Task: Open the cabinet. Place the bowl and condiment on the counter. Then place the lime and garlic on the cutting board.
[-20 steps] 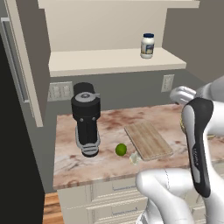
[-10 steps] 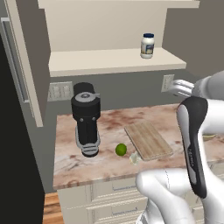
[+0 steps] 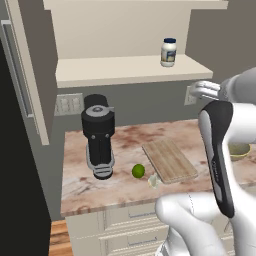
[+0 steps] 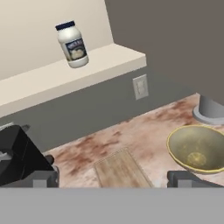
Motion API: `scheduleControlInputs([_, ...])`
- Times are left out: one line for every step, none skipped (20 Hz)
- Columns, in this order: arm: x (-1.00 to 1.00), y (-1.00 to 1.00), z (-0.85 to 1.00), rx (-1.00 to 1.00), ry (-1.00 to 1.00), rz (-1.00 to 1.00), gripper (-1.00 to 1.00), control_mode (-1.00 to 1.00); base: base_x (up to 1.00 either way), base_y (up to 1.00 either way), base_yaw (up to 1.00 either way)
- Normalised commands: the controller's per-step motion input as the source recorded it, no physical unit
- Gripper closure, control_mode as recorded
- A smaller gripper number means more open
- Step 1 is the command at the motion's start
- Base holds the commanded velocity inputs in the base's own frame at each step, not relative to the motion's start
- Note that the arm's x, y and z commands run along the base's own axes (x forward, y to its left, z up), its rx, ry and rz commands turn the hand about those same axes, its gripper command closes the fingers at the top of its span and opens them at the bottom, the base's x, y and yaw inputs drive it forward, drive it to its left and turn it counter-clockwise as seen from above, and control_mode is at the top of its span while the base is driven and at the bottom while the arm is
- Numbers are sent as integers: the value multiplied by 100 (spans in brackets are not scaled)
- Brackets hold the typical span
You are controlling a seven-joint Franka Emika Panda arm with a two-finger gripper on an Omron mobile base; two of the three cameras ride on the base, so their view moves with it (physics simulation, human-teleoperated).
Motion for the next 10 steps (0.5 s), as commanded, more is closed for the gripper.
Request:
scheduleControlInputs([12,4,19,-5,-2,0,-100,-100,0,0,0])
scheduleControlInputs([12,4,19,-4,-2,0,-100,-100,0,0,0])
scheduleControlInputs([13,5,18,-4,-2,0,-100,-100,0,0,0])
scheduleControlInputs([12,7,18,-3,-2,0,-100,-100,0,0,0])
scheduleControlInputs([12,8,18,-3,-2,0,-100,-100,0,0,0])
scheduleControlInputs([11,8,18,-3,-2,0,-100,-100,0,0,0])
scheduleControlInputs([11,8,19,-3,-2,0,-100,-100,0,0,0])
scheduleControlInputs([9,8,19,-3,-3,0,-100,-100,0,0,0])
scheduleControlInputs([10,6,20,-3,-3,0,-100,-100,0,0,0])
scheduleControlInputs([9,7,20,-3,-3,0,-100,-100,0,0,0])
